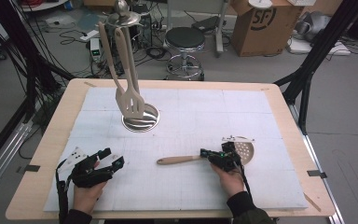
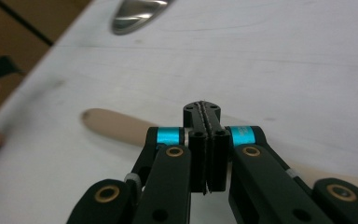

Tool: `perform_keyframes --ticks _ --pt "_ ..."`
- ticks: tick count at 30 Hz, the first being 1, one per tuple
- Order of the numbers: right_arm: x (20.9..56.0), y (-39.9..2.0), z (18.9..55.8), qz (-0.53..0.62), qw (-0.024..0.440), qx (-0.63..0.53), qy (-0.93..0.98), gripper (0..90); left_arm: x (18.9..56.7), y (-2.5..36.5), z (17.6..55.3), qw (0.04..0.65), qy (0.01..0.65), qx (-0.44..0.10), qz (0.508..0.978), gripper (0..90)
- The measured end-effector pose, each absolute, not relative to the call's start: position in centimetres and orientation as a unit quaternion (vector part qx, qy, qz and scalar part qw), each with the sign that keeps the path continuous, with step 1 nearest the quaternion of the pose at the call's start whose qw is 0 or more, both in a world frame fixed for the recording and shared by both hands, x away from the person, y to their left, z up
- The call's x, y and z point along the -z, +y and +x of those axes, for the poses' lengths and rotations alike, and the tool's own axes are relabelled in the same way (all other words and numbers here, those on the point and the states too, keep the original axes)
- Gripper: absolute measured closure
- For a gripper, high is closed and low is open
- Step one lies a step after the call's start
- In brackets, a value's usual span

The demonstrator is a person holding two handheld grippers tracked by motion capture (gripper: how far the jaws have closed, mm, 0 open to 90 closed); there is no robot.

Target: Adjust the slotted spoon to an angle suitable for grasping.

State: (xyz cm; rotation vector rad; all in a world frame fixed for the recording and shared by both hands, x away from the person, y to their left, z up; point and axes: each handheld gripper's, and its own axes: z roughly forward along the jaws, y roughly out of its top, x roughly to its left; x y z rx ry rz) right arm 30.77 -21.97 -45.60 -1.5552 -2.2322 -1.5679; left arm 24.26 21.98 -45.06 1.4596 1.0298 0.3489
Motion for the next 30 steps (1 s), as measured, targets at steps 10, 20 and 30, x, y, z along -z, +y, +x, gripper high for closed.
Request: perform_keyframes --ticks 10,20,30 --pt "45.9 -15.0 28.7 -0.412 0.053 0.480 -0.773 89.6 45.1 22.0 24.3 0.615 0.447 -0.150 0.632 23.2" --pt "46.2 -11.7 28.7 -0.394 0.062 0.435 -0.807 89.7 45.1 21.9 24.3 0.615 0.446 -0.150 0.633 23.3" --pt "46.3 -11.5 30.1 -0.416 0.064 0.435 -0.796 89.9 45.1 21.7 24.3 0.613 0.443 -0.149 0.637 23.3"
